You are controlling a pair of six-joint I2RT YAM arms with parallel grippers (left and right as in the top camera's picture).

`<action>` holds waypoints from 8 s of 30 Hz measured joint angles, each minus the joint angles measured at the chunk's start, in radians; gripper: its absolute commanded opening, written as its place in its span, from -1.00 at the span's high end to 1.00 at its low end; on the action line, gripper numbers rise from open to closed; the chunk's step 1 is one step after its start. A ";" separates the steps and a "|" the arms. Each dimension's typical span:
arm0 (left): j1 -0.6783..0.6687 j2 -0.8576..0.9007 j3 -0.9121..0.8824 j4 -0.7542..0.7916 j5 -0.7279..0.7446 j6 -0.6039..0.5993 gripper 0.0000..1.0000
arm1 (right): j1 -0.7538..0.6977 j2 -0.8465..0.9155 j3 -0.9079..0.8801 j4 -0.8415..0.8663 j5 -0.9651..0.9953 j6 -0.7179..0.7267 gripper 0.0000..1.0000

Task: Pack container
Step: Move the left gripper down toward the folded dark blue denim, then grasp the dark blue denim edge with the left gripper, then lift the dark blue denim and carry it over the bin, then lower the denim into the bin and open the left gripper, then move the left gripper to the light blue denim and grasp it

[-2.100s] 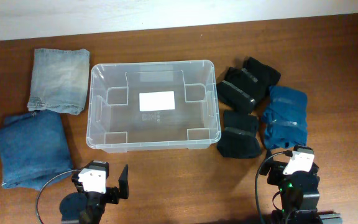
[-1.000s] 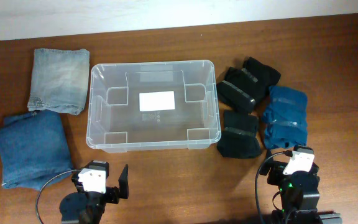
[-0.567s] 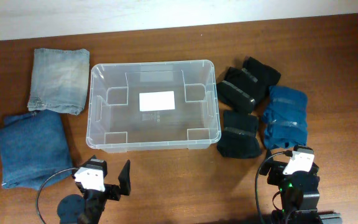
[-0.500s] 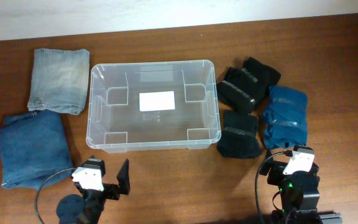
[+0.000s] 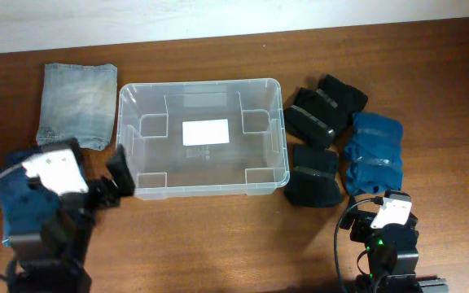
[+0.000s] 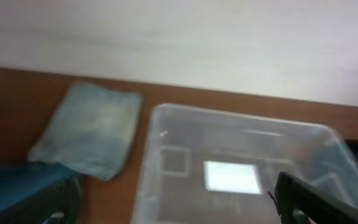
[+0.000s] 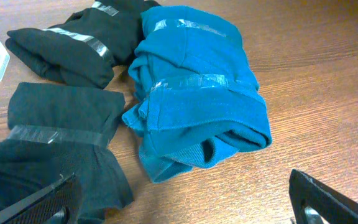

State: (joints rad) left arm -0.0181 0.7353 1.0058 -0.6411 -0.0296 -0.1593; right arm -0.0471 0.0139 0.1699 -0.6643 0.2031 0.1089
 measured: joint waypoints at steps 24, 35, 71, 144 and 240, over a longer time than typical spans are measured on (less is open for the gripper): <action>1.107 0.661 0.186 -0.379 0.212 -0.163 -0.99 | 0.000 0.000 0.000 0.000 0.000 0.000 -0.97; 1.155 0.992 0.187 -0.315 0.388 0.048 -0.98 | 0.000 0.000 0.000 0.000 0.000 0.001 -0.97; 1.184 1.291 0.217 -0.074 0.742 0.320 0.88 | 0.000 0.000 0.000 0.000 0.000 0.000 -0.97; -0.594 0.932 0.475 -0.012 -0.068 -0.884 0.99 | 0.000 0.000 0.000 0.000 0.000 0.001 -0.97; 0.613 1.519 0.516 0.325 0.646 -0.213 0.50 | 0.000 0.000 0.000 0.000 0.000 0.000 -0.97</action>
State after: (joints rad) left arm 0.5953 2.2539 1.5219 -0.3157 0.6163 -0.3721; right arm -0.0471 0.0139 0.1699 -0.6643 0.2028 0.1093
